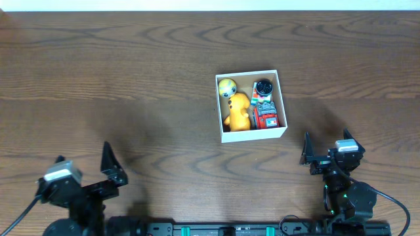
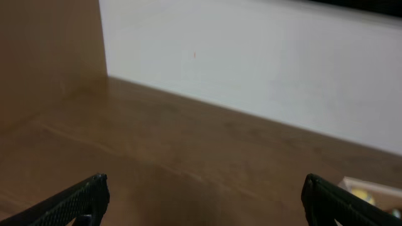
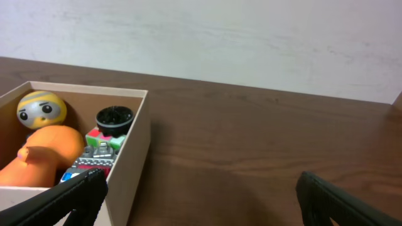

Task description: Pack container

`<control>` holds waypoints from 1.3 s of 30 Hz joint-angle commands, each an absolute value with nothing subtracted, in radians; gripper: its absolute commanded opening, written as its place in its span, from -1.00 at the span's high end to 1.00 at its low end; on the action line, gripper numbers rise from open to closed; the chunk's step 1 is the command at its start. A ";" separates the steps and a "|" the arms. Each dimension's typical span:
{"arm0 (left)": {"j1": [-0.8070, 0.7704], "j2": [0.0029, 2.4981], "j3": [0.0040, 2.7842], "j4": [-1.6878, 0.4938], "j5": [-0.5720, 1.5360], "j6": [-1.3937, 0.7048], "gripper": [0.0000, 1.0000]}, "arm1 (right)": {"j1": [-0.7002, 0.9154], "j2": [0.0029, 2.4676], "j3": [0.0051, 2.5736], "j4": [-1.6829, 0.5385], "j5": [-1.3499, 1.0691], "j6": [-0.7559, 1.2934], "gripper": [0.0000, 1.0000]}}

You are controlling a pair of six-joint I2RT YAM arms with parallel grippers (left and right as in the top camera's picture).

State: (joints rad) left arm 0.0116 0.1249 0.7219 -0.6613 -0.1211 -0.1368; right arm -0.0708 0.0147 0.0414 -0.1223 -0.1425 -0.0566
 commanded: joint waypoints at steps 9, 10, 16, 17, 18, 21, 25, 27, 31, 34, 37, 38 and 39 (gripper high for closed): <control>0.019 0.035 0.396 -0.410 -0.086 -0.173 -0.96 | -0.078 0.006 0.033 -0.123 -0.147 -0.068 -0.98; 0.019 0.031 0.370 -0.392 -0.086 -0.174 -0.96 | -0.078 0.006 0.033 -0.123 -0.147 -0.068 -0.99; 0.019 0.002 0.251 -0.326 -0.086 -0.173 -0.96 | -0.078 0.006 0.033 -0.123 -0.147 -0.068 -0.98; 0.019 0.002 0.241 -0.322 -0.086 -0.173 -0.96 | -0.078 0.006 0.033 -0.123 -0.147 -0.068 -0.98; 0.019 0.002 0.231 -0.318 -0.086 -0.173 -0.96 | -0.078 0.006 0.033 -0.123 -0.147 -0.068 -0.98; 0.019 0.002 0.208 -0.318 -0.086 -0.173 -0.96 | -0.078 0.006 0.033 -0.123 -0.147 -0.068 -0.98; 0.019 0.002 0.179 -0.311 -0.090 -0.173 -0.96 | -0.078 0.006 0.033 -0.123 -0.147 -0.068 -0.98; 0.019 0.002 0.158 -0.308 -0.090 -0.173 -0.96 | -0.078 0.006 0.033 -0.123 -0.147 -0.068 -0.99; 0.019 0.002 0.132 -0.305 -0.090 -0.173 -0.96 | -0.078 0.006 0.033 -0.123 -0.147 -0.068 -0.98; 0.019 0.002 0.127 -0.305 -0.090 -0.151 -0.96 | -0.078 0.006 0.033 -0.123 -0.147 -0.068 -0.98; 0.019 0.002 0.117 -0.304 -0.090 -0.130 -0.96 | -0.078 0.006 0.033 -0.123 -0.147 -0.068 -0.98; 0.019 0.002 0.113 -0.304 -0.091 -0.126 -0.96 | -0.078 0.006 0.033 -0.123 -0.147 -0.068 -0.98; 0.019 0.002 0.108 -0.303 -0.094 -0.124 -0.96 | -0.078 0.006 0.033 -0.123 -0.147 -0.068 -0.98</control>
State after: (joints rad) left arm 0.0124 0.0101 0.1219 -0.3092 -0.0887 -0.1516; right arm -0.0708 0.0147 0.0391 -0.1226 -0.1425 -0.0593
